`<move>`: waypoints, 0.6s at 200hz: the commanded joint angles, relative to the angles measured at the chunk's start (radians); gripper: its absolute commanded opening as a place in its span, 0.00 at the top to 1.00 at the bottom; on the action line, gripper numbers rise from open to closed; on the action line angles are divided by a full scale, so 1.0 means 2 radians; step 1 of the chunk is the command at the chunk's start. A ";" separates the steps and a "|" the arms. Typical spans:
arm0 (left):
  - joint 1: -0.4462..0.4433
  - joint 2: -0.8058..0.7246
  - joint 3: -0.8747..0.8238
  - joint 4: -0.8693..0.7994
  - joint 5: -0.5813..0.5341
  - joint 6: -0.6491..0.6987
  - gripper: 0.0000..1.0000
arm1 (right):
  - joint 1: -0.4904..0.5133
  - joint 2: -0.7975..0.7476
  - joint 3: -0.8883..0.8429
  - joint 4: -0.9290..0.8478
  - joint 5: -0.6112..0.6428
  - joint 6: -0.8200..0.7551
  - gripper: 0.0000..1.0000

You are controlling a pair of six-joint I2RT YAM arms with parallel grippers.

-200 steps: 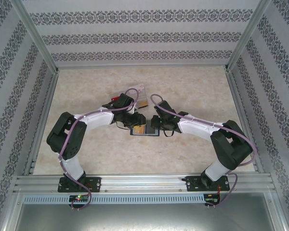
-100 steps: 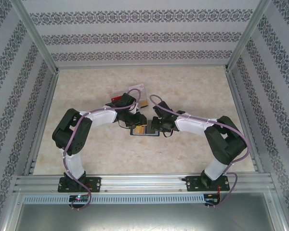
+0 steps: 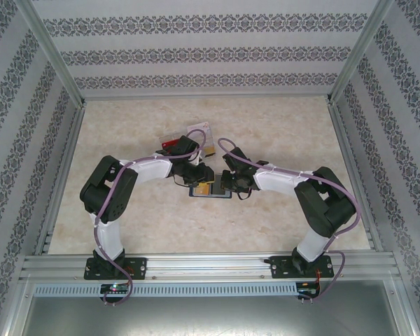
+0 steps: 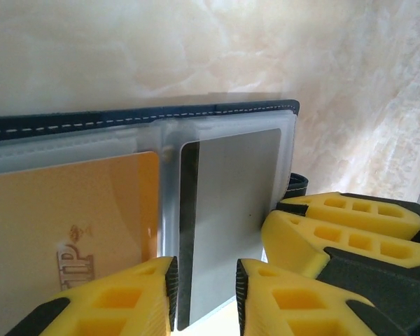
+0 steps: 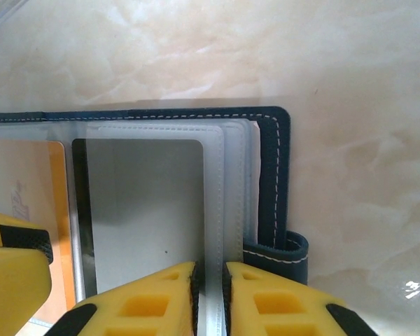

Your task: Take the credit cards out of the card holder

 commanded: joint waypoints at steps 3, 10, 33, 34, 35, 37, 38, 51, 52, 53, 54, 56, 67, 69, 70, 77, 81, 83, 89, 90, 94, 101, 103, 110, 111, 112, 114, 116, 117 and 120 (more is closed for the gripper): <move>0.006 0.003 0.008 -0.018 0.004 0.020 0.69 | -0.005 0.016 0.009 -0.011 -0.004 -0.001 0.80; 0.005 0.005 0.008 -0.017 0.007 0.019 0.69 | -0.005 0.018 0.009 -0.011 -0.004 -0.001 0.80; 0.006 0.012 0.008 -0.015 0.013 0.016 0.69 | -0.006 0.023 0.012 -0.013 -0.006 -0.001 0.81; 0.005 0.012 0.008 -0.015 0.013 0.015 0.69 | -0.006 0.024 0.012 -0.013 -0.006 -0.001 0.81; 0.005 0.013 0.009 -0.015 0.014 0.015 0.69 | -0.006 0.024 0.012 -0.013 -0.005 -0.001 0.81; 0.005 0.013 0.009 -0.015 0.014 0.016 0.69 | -0.006 0.024 0.012 -0.013 -0.005 -0.001 0.81; 0.005 0.013 0.009 -0.015 0.015 0.016 0.69 | -0.006 0.025 0.012 -0.013 -0.005 -0.001 0.81; 0.005 0.013 0.010 -0.015 0.013 0.018 0.69 | -0.006 0.028 0.013 -0.014 -0.007 -0.001 0.81; 0.005 0.013 0.009 -0.015 0.013 0.018 0.69 | -0.006 0.028 0.013 -0.015 -0.007 -0.001 0.81; 0.005 0.013 0.010 -0.015 0.012 0.018 0.69 | -0.006 0.028 0.013 -0.015 -0.007 -0.001 0.81; 0.006 0.014 0.009 -0.015 0.012 0.018 0.69 | -0.006 0.029 0.014 -0.014 -0.007 0.000 0.81; 0.005 0.014 0.009 -0.015 0.011 0.018 0.69 | -0.006 0.029 0.014 -0.015 -0.007 0.000 0.81; 0.006 0.014 0.008 -0.015 0.008 0.017 0.69 | -0.006 0.033 0.018 -0.020 -0.008 0.000 0.81; 0.005 0.015 0.008 -0.016 0.008 0.016 0.69 | -0.007 0.033 0.018 -0.021 -0.008 -0.001 0.81; 0.006 0.015 0.008 -0.016 0.008 0.017 0.69 | -0.007 0.033 0.020 -0.021 -0.008 -0.001 0.81; 0.005 0.016 0.007 -0.015 0.006 0.016 0.69 | -0.007 0.035 0.022 -0.024 -0.008 -0.001 0.81; 0.005 0.016 0.007 -0.015 0.005 0.016 0.69 | -0.007 0.036 0.022 -0.024 -0.008 -0.001 0.81; 0.006 0.017 0.007 -0.015 0.004 0.016 0.69 | -0.007 0.036 0.023 -0.024 -0.008 -0.001 0.81; 0.006 0.017 0.007 -0.016 0.003 0.015 0.69 | -0.007 0.037 0.023 -0.025 -0.007 -0.001 0.81; 0.006 0.017 0.007 -0.017 0.003 0.015 0.69 | -0.007 0.037 0.023 -0.025 -0.007 -0.001 0.81; 0.005 0.017 0.006 -0.016 0.001 0.015 0.69 | -0.008 0.037 0.024 -0.026 -0.007 -0.001 0.81; 0.006 0.017 0.006 -0.016 0.001 0.015 0.69 | -0.007 0.037 0.024 -0.025 -0.008 -0.001 0.81; 0.006 0.017 0.006 -0.016 0.001 0.015 0.69 | -0.007 0.038 0.025 -0.026 -0.008 -0.001 0.81; 0.006 0.018 0.006 -0.015 0.001 0.015 0.69 | -0.007 0.038 0.024 -0.026 -0.007 -0.001 0.81; 0.006 0.018 0.006 -0.015 0.001 0.015 0.69 | -0.007 0.039 0.025 -0.026 -0.008 -0.002 0.81; 0.006 0.018 0.007 -0.015 0.001 0.015 0.69 | -0.008 0.039 0.025 -0.026 -0.007 -0.002 0.81; 0.006 0.018 0.007 -0.015 0.001 0.015 0.69 | -0.007 0.039 0.025 -0.026 -0.008 -0.001 0.81; 0.005 0.017 0.006 -0.015 0.002 0.015 0.69 | -0.008 0.039 0.025 -0.026 -0.008 -0.001 0.81; 0.005 0.017 0.006 -0.014 0.002 0.015 0.69 | -0.008 0.039 0.025 -0.026 -0.008 -0.001 0.81; 0.005 0.018 0.006 -0.014 0.003 0.015 0.69 | -0.008 0.039 0.025 -0.026 -0.007 -0.001 0.81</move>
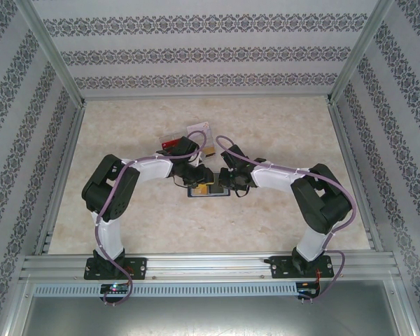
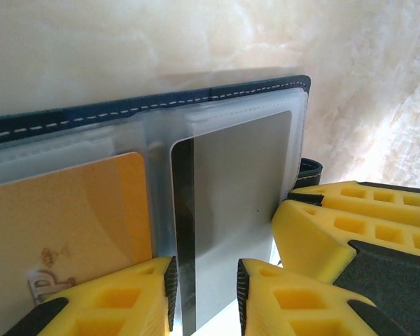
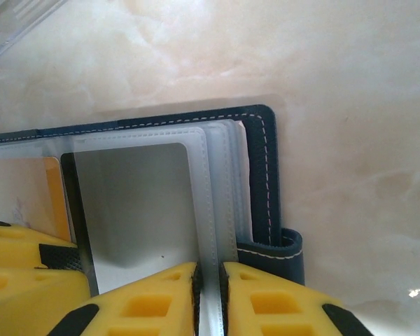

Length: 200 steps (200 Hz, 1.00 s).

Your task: Take the credit cards out of the card holder

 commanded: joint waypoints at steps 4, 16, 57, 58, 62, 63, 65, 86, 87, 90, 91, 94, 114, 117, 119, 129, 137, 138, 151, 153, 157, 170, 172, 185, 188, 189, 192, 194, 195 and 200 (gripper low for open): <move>0.004 0.008 0.006 -0.012 0.000 0.009 0.69 | -0.004 0.020 0.002 -0.025 -0.001 -0.001 0.81; 0.004 0.009 0.006 -0.010 0.006 0.010 0.69 | -0.005 0.019 0.002 -0.026 -0.002 -0.001 0.81; 0.004 0.012 0.024 -0.034 0.018 0.035 0.65 | -0.005 0.019 0.002 -0.023 -0.004 -0.001 0.81; 0.003 0.012 0.024 -0.034 0.018 0.035 0.65 | -0.005 0.019 0.002 -0.023 -0.004 0.000 0.81; 0.004 0.013 0.025 -0.035 0.018 0.036 0.65 | -0.005 0.020 0.002 -0.023 -0.005 0.000 0.81; 0.004 0.013 0.025 -0.036 0.018 0.036 0.65 | -0.005 0.020 0.002 -0.023 -0.005 0.000 0.81; 0.004 0.013 0.025 -0.037 0.018 0.036 0.64 | -0.005 0.020 0.002 -0.022 -0.006 0.000 0.81; 0.004 0.014 0.028 -0.038 0.018 0.038 0.59 | -0.005 0.020 0.002 -0.020 -0.010 0.002 0.82; 0.004 0.014 0.028 -0.038 0.018 0.038 0.59 | -0.005 0.020 0.001 -0.020 -0.010 0.002 0.82; 0.004 0.014 0.028 -0.039 0.018 0.039 0.58 | -0.005 0.019 0.001 -0.019 -0.010 0.002 0.82; 0.004 0.015 0.029 -0.040 0.018 0.039 0.58 | -0.005 0.019 0.002 -0.019 -0.011 0.002 0.82; 0.004 0.015 0.030 -0.041 0.017 0.039 0.57 | -0.005 0.019 0.002 -0.019 -0.011 0.003 0.82; 0.001 0.020 0.039 -0.065 -0.002 0.049 0.53 | -0.004 0.020 0.002 -0.018 -0.012 0.004 0.82; 0.001 0.021 0.040 -0.068 -0.003 0.049 0.53 | -0.005 0.019 0.002 -0.019 -0.012 0.004 0.82; 0.001 0.021 0.041 -0.069 -0.003 0.050 0.53 | -0.005 0.019 0.001 -0.019 -0.012 0.004 0.82; 0.001 0.022 0.040 -0.065 0.002 0.049 0.53 | -0.005 0.020 0.002 -0.019 -0.012 0.004 0.83; 0.001 0.022 0.039 -0.061 0.008 0.047 0.53 | -0.005 0.019 0.002 -0.019 -0.012 0.004 0.83; 0.001 0.022 0.039 -0.060 0.009 0.047 0.53 | -0.005 0.020 0.002 -0.019 -0.011 0.004 0.83; 0.001 0.024 0.040 -0.056 0.015 0.046 0.53 | -0.005 0.020 0.001 -0.019 -0.012 0.005 0.83; 0.001 0.024 0.040 -0.056 0.015 0.046 0.53 | -0.005 0.019 0.001 -0.019 -0.011 0.006 0.83; 0.001 0.024 0.040 -0.056 0.015 0.045 0.53 | -0.005 0.019 0.001 -0.018 -0.013 0.006 0.83; 0.000 0.024 0.041 -0.055 0.017 0.045 0.53 | -0.005 0.019 0.001 -0.019 -0.012 0.007 0.83; 0.000 0.024 0.042 -0.055 0.017 0.045 0.53 | -0.005 0.019 0.001 -0.018 -0.012 0.007 0.83; 0.000 0.024 0.042 -0.055 0.020 0.046 0.54 | -0.005 0.019 0.001 -0.018 -0.013 0.007 0.83; 0.001 0.024 0.042 -0.054 0.020 0.047 0.53 | -0.006 0.019 0.001 -0.018 -0.013 0.007 0.83; 0.000 0.024 0.042 -0.054 0.020 0.047 0.53 | -0.005 0.019 0.001 -0.018 -0.013 0.006 0.83; 0.000 0.024 0.042 -0.053 0.020 0.047 0.53 | -0.005 0.020 0.001 -0.018 -0.014 0.006 0.83; 0.000 0.024 0.041 -0.053 0.020 0.047 0.53 | -0.005 0.020 0.001 -0.018 -0.014 0.006 0.83; 0.000 0.024 0.041 -0.053 0.019 0.047 0.53 | -0.005 0.020 0.001 -0.018 -0.014 0.006 0.83; -0.001 0.024 0.041 -0.053 0.020 0.047 0.52 | -0.004 0.021 0.000 -0.018 -0.013 0.006 0.83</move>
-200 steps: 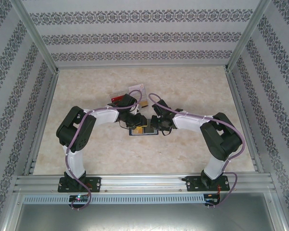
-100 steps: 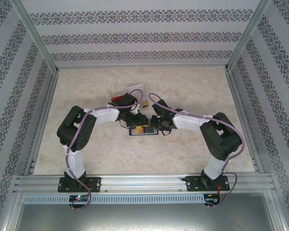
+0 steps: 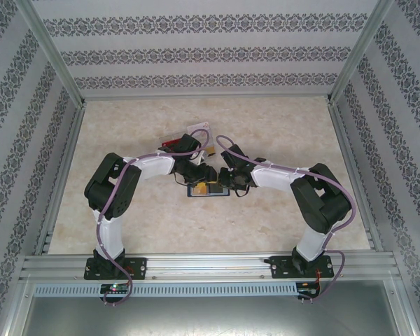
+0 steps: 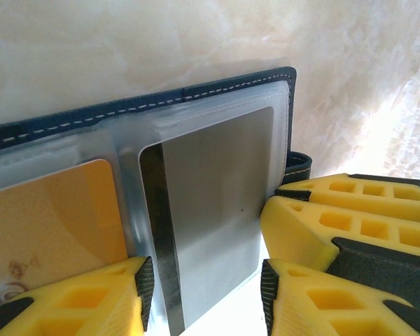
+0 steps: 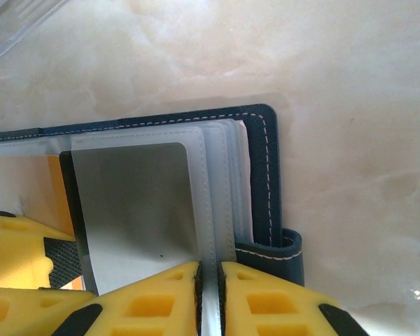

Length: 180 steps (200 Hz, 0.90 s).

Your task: Take the credit cards out of the card holder

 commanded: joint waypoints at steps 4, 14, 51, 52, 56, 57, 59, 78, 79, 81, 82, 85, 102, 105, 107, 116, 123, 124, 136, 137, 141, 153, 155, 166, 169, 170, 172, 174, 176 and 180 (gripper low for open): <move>-0.001 0.009 0.007 -0.013 0.009 0.009 0.52 | -0.003 0.019 0.000 -0.019 -0.006 0.006 0.83; -0.001 0.010 0.007 -0.013 0.009 0.010 0.52 | -0.004 0.020 -0.001 -0.018 -0.006 0.006 0.83; -0.001 0.001 -0.005 0.010 0.024 0.004 0.54 | -0.003 0.020 -0.002 -0.017 -0.006 0.007 0.83; -0.001 0.000 -0.005 0.011 0.025 0.004 0.54 | -0.004 0.020 -0.002 -0.017 -0.006 0.007 0.83; -0.001 -0.002 -0.007 0.017 0.029 0.003 0.54 | -0.003 0.020 -0.002 -0.017 -0.005 0.007 0.83; -0.001 -0.003 -0.007 0.018 0.030 0.002 0.54 | -0.003 0.020 -0.002 -0.017 -0.005 0.007 0.83; -0.001 -0.004 -0.007 0.020 0.031 0.002 0.54 | -0.003 0.020 -0.002 -0.017 -0.006 0.007 0.83; 0.000 -0.011 -0.012 0.035 0.042 -0.003 0.57 | -0.003 0.019 -0.003 -0.017 -0.005 0.008 0.83; 0.000 -0.012 -0.013 0.035 0.042 -0.004 0.58 | -0.003 0.019 -0.002 -0.017 -0.005 0.008 0.83; 0.000 -0.013 -0.013 0.036 0.042 -0.005 0.58 | -0.002 0.019 -0.003 -0.017 -0.005 0.008 0.83; 0.000 -0.013 -0.013 0.037 0.042 -0.005 0.59 | -0.003 0.019 -0.003 -0.017 -0.005 0.008 0.83; 0.000 -0.015 -0.014 0.037 0.041 -0.005 0.59 | -0.002 0.019 -0.003 -0.017 -0.005 0.008 0.83; 0.003 -0.024 -0.020 0.037 0.036 -0.005 0.62 | -0.002 0.018 -0.005 -0.018 -0.004 0.008 0.83; 0.004 -0.027 -0.021 0.039 0.035 -0.006 0.63 | -0.003 0.018 -0.005 -0.018 -0.004 0.008 0.83; 0.004 -0.028 -0.023 0.041 0.036 -0.006 0.63 | -0.002 0.018 -0.005 -0.017 -0.004 0.008 0.83; 0.007 -0.033 -0.028 0.046 0.036 -0.009 0.64 | -0.003 0.017 -0.005 -0.017 -0.004 0.008 0.83; 0.008 -0.036 -0.032 0.049 0.036 -0.010 0.65 | -0.002 0.017 -0.006 -0.017 -0.003 0.008 0.83; 0.008 -0.037 -0.033 0.050 0.037 -0.011 0.65 | -0.003 0.017 -0.006 -0.017 -0.003 0.008 0.83; 0.010 -0.042 -0.038 0.054 0.040 -0.013 0.67 | -0.002 0.018 -0.006 -0.017 -0.003 0.008 0.83; 0.010 -0.042 -0.039 0.054 0.040 -0.014 0.67 | -0.002 0.018 -0.006 -0.017 -0.003 0.008 0.83; 0.011 -0.043 -0.041 0.058 0.044 -0.018 0.68 | -0.003 0.018 -0.005 -0.018 -0.003 0.008 0.83; 0.012 -0.046 -0.053 0.081 0.061 -0.033 0.69 | -0.003 0.017 -0.006 -0.018 -0.003 0.008 0.83; 0.012 -0.047 -0.054 0.085 0.065 -0.037 0.69 | -0.003 0.016 -0.007 -0.019 -0.003 0.008 0.83; 0.012 -0.050 -0.064 0.108 0.078 -0.050 0.71 | -0.003 0.015 -0.008 -0.017 -0.004 0.009 0.83; 0.012 -0.051 -0.065 0.112 0.079 -0.052 0.71 | -0.004 0.015 -0.008 -0.017 -0.004 0.009 0.83; 0.012 -0.051 -0.065 0.112 0.080 -0.052 0.71 | -0.004 0.015 -0.008 -0.016 -0.004 0.009 0.83; 0.012 -0.052 -0.066 0.113 0.080 -0.052 0.71 | -0.004 0.015 -0.007 -0.017 -0.005 0.009 0.83; 0.012 -0.052 -0.067 0.114 0.080 -0.052 0.71 | -0.004 0.015 -0.007 -0.017 -0.005 0.009 0.83; 0.011 -0.052 -0.067 0.114 0.079 -0.052 0.72 | -0.004 0.015 -0.007 -0.016 -0.004 0.008 0.83; 0.012 -0.053 -0.068 0.114 0.078 -0.051 0.72 | -0.004 0.015 -0.006 -0.017 -0.005 0.009 0.83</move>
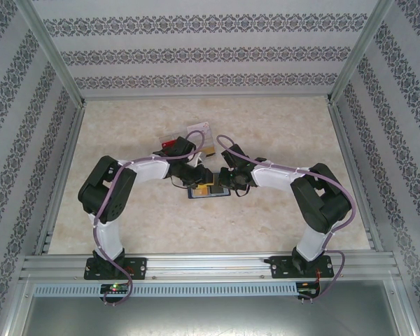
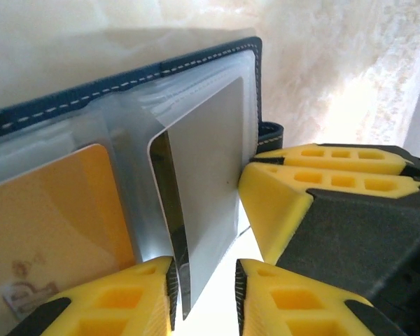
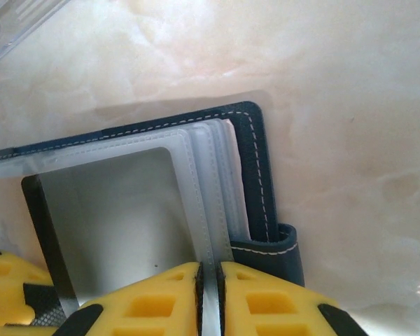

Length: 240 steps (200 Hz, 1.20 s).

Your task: Take the credit cards out of the card holder

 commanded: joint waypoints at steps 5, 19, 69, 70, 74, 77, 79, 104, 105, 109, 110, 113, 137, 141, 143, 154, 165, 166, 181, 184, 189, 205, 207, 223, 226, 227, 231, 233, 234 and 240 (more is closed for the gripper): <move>0.004 -0.021 -0.010 0.050 0.032 -0.022 0.73 | -0.002 0.015 -0.005 -0.019 -0.001 0.007 0.83; 0.004 -0.021 -0.012 0.052 0.029 -0.022 0.76 | -0.002 0.016 -0.004 -0.019 -0.002 0.007 0.83; 0.006 -0.018 -0.015 0.045 0.016 -0.015 0.86 | -0.002 0.015 -0.007 -0.019 -0.002 0.008 0.83; 0.006 -0.018 -0.014 0.045 0.016 -0.015 0.86 | -0.002 0.015 -0.007 -0.019 -0.002 0.008 0.83; 0.007 -0.018 -0.015 0.044 0.016 -0.013 0.86 | -0.002 0.015 -0.007 -0.019 -0.002 0.009 0.83; 0.007 -0.019 -0.014 0.043 0.015 -0.013 0.86 | -0.001 0.015 -0.008 -0.019 -0.001 0.009 0.83; 0.007 -0.019 -0.014 0.041 0.016 -0.012 0.87 | -0.001 0.015 -0.007 -0.019 -0.001 0.009 0.83; 0.012 -0.023 -0.015 0.025 0.009 0.002 0.90 | -0.002 0.015 -0.006 -0.021 0.000 0.009 0.83; 0.012 -0.023 -0.015 0.024 0.009 0.002 0.90 | -0.001 0.015 -0.006 -0.021 0.000 0.009 0.83; 0.013 -0.025 -0.015 0.021 0.007 0.005 0.90 | -0.002 0.015 -0.007 -0.021 0.001 0.009 0.83; 0.013 -0.025 -0.015 0.020 0.007 0.006 0.91 | -0.002 0.015 -0.007 -0.021 0.001 0.009 0.83; 0.014 -0.025 -0.015 0.017 0.006 0.008 0.91 | -0.002 0.016 -0.007 -0.021 0.001 0.009 0.83; 0.020 -0.028 -0.017 -0.004 -0.002 0.024 0.94 | -0.002 0.016 -0.007 -0.022 0.002 0.011 0.83; 0.021 -0.029 -0.017 -0.006 -0.003 0.025 0.94 | -0.002 0.016 -0.007 -0.022 0.003 0.011 0.83; 0.021 -0.029 -0.017 -0.007 -0.003 0.027 0.95 | -0.002 0.016 -0.008 -0.022 0.003 0.010 0.83; 0.025 -0.032 -0.020 -0.018 -0.009 0.034 0.95 | -0.002 0.016 -0.007 -0.022 0.003 0.010 0.83; 0.029 -0.035 -0.023 -0.030 -0.014 0.040 0.96 | -0.002 0.016 -0.007 -0.023 0.003 0.007 0.83; 0.030 -0.036 -0.023 -0.031 -0.015 0.041 0.96 | -0.002 0.016 -0.006 -0.024 0.004 0.007 0.83; 0.036 -0.044 -0.026 -0.048 -0.021 0.051 0.96 | -0.003 0.013 -0.005 -0.024 0.003 0.004 0.83; 0.037 -0.046 -0.028 -0.051 -0.021 0.053 0.96 | -0.003 0.012 -0.005 -0.022 0.002 0.003 0.83; 0.039 -0.049 -0.030 -0.058 -0.025 0.057 0.96 | -0.002 0.011 -0.005 -0.021 0.001 0.002 0.83; 0.046 -0.064 -0.033 -0.077 -0.036 0.068 0.97 | -0.003 0.006 -0.003 -0.019 -0.002 -0.003 0.83; 0.047 -0.067 -0.033 -0.080 -0.037 0.069 0.96 | -0.003 0.005 -0.003 -0.018 -0.002 -0.003 0.83; 0.056 -0.085 -0.037 -0.095 -0.048 0.077 0.97 | -0.005 -0.007 -0.001 -0.011 -0.008 -0.009 0.81; 0.058 -0.089 -0.037 -0.098 -0.049 0.079 0.97 | -0.006 -0.010 -0.001 -0.010 -0.009 -0.011 0.80; 0.058 -0.090 -0.037 -0.099 -0.050 0.079 0.97 | -0.006 -0.011 -0.001 -0.010 -0.010 -0.011 0.80; 0.060 -0.096 -0.037 -0.103 -0.052 0.081 0.98 | -0.007 -0.015 -0.001 -0.007 -0.011 -0.013 0.79; 0.061 -0.100 -0.038 -0.105 -0.054 0.081 0.98 | -0.007 -0.018 -0.001 -0.005 -0.012 -0.015 0.78; 0.061 -0.102 -0.038 -0.106 -0.055 0.081 0.98 | -0.007 -0.019 -0.001 -0.005 -0.013 -0.015 0.78; 0.064 -0.108 -0.038 -0.109 -0.057 0.085 0.99 | -0.008 -0.027 -0.001 0.001 -0.017 -0.019 0.76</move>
